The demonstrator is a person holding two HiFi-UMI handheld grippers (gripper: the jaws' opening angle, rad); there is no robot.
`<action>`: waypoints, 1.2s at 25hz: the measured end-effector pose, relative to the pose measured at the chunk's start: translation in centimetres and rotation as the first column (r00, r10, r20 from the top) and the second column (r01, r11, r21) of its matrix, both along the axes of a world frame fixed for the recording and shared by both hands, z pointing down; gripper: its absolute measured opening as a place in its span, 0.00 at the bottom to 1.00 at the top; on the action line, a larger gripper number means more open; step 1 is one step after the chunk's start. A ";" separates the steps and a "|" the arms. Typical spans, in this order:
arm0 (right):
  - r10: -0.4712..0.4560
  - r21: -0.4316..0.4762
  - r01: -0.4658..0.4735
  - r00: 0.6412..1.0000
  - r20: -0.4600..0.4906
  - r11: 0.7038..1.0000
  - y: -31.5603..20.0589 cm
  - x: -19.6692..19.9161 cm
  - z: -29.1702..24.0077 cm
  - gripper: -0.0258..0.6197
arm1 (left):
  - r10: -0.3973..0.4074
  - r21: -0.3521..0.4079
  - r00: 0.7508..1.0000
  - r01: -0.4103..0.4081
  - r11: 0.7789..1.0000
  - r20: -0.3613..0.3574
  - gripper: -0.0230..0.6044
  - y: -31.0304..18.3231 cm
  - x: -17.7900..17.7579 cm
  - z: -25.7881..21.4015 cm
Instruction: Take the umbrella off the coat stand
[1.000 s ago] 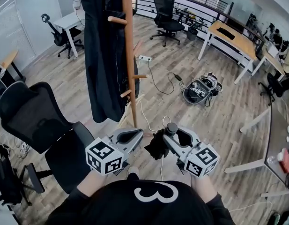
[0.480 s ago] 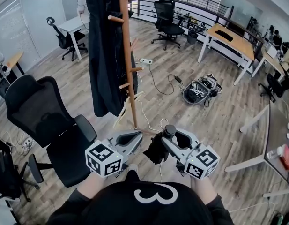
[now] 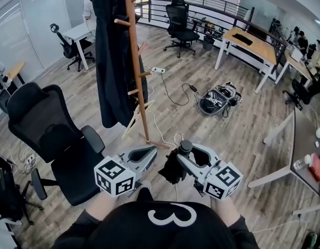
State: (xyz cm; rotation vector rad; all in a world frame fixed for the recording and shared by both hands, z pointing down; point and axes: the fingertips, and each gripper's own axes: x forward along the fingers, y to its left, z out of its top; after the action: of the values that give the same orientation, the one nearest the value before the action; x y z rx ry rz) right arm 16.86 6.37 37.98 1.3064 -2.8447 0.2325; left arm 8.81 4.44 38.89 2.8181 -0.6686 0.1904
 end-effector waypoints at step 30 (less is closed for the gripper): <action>0.029 0.009 -0.029 1.000 -0.008 1.000 1.8 1.7 0.3 0.34 | 0.042 0.011 0.999 -0.042 0.999 0.028 0.06 2.5 2.1 -0.3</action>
State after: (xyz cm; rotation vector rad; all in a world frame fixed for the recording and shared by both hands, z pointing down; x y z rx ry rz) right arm 18.59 8.15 38.25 1.3482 -2.8249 0.2144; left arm 10.91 6.93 38.57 2.8475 -0.6192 0.2343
